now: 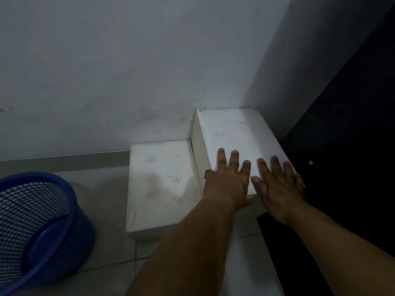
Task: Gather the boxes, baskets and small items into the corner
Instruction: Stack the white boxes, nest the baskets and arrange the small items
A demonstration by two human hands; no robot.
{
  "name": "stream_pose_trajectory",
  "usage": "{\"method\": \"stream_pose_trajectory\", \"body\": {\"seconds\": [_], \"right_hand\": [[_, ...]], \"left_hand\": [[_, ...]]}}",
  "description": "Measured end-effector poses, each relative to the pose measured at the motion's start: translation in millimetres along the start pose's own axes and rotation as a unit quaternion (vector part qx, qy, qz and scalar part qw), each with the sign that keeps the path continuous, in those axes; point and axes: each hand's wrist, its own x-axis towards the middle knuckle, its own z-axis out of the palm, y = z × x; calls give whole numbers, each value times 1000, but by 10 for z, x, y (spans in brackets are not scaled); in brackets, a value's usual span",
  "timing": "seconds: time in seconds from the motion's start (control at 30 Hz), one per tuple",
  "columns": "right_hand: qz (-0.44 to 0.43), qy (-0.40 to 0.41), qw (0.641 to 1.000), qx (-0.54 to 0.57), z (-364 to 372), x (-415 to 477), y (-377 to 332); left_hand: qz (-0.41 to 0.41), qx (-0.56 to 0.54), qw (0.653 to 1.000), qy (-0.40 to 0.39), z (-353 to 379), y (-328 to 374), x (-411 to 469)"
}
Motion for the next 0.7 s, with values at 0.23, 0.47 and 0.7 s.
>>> {"method": "stream_pose_trajectory", "body": {"seconds": [0.23,0.47,0.7], "right_hand": [[8,5,1000,-12,-16,8,-12],[-8,-21,992,-127,-78,132,121],[-191,279,941,10,-210,-817,-1313]], "left_hand": [[54,-58,994,-74,-292,-190,-232],[69,-107,990,67,-32,-628,-1609],[-111,-72,984,115,-319,-1396,-2881]]}}
